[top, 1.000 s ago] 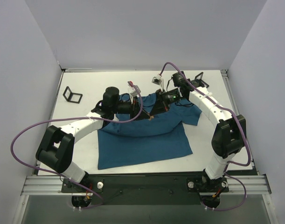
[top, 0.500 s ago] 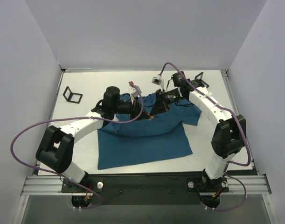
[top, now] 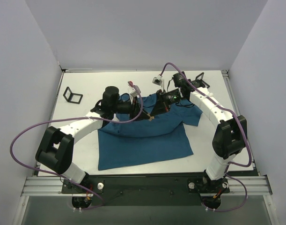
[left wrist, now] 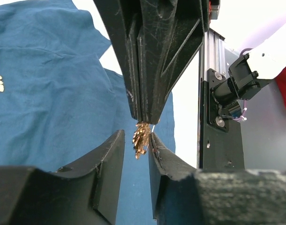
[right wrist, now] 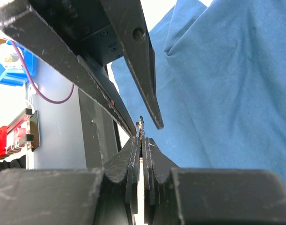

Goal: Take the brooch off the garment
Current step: Close the brooch.

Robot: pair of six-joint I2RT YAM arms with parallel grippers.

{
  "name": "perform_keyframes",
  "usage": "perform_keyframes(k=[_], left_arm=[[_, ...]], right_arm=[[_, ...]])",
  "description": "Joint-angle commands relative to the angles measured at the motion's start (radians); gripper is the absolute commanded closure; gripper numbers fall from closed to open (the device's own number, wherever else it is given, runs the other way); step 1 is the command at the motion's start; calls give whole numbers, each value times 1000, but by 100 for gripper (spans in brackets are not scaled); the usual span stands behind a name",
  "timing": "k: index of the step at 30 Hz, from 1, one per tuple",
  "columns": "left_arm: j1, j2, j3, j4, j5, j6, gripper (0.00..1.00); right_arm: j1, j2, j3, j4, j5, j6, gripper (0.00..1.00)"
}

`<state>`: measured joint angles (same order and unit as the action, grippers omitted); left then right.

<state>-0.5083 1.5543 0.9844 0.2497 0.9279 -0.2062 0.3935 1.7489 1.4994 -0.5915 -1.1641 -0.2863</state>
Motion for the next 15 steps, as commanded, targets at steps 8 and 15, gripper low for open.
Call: perform_keyframes(k=[8, 15], left_arm=[[82, -37, 0, 128, 22, -73, 59], [60, -31, -4, 143, 57, -79, 57]], right_arm=[[15, -5, 4, -73, -101, -11, 100], [7, -3, 13, -73, -111, 1, 100]])
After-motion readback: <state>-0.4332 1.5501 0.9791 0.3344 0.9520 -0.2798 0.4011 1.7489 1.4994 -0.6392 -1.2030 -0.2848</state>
